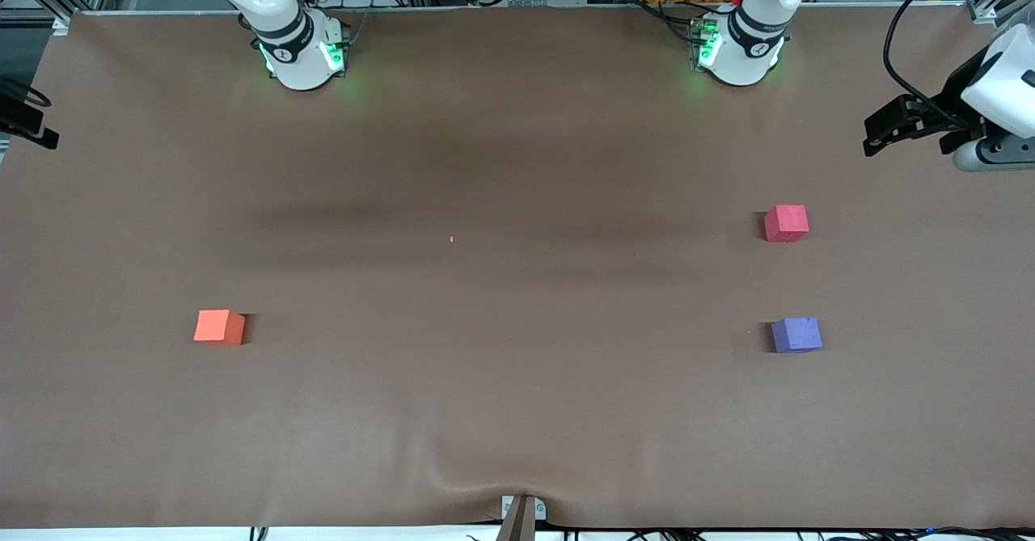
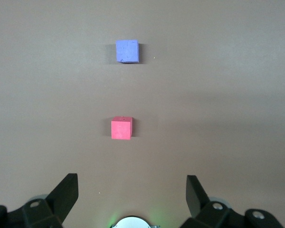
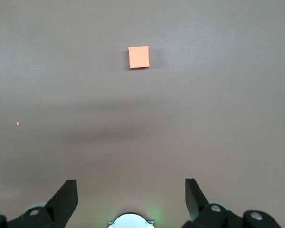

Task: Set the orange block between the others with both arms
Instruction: 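Move the right gripper out toward the orange cube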

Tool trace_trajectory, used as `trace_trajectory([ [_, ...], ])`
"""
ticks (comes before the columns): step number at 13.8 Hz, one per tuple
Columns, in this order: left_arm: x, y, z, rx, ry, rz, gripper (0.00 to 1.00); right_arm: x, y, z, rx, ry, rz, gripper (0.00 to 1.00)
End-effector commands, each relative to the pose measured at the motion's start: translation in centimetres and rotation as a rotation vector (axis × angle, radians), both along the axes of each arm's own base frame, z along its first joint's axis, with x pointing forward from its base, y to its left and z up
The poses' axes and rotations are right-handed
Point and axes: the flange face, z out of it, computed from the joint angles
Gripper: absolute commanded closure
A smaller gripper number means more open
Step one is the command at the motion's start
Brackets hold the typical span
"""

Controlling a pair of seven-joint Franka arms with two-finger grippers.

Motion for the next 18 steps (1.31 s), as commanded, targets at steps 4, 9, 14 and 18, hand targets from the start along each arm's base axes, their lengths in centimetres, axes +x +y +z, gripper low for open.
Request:
trace_trajectory([
  [4, -0.1, 0.4, 1.2, 0.004, -0.015, 0.000, 0.00, 0.2, -0.2, 0.2, -0.001, -0.001, -0.008, 0.00],
  [9, 0.0, 0.8, 0.7, 0.008, -0.005, 0.013, 0.00, 0.9, 0.0, -0.8, -0.003, 0.014, -0.004, 0.00],
  [14, 0.3, 0.5, 0.2, 0.008, 0.005, 0.005, 0.00, 2.4, 1.2, -2.7, -0.023, 0.046, 0.022, 0.00],
  [18, 0.4, 0.2, 0.0, 0.007, 0.008, 0.005, 0.00, 3.6, -1.0, -5.0, -0.060, 0.072, -0.011, 0.00],
])
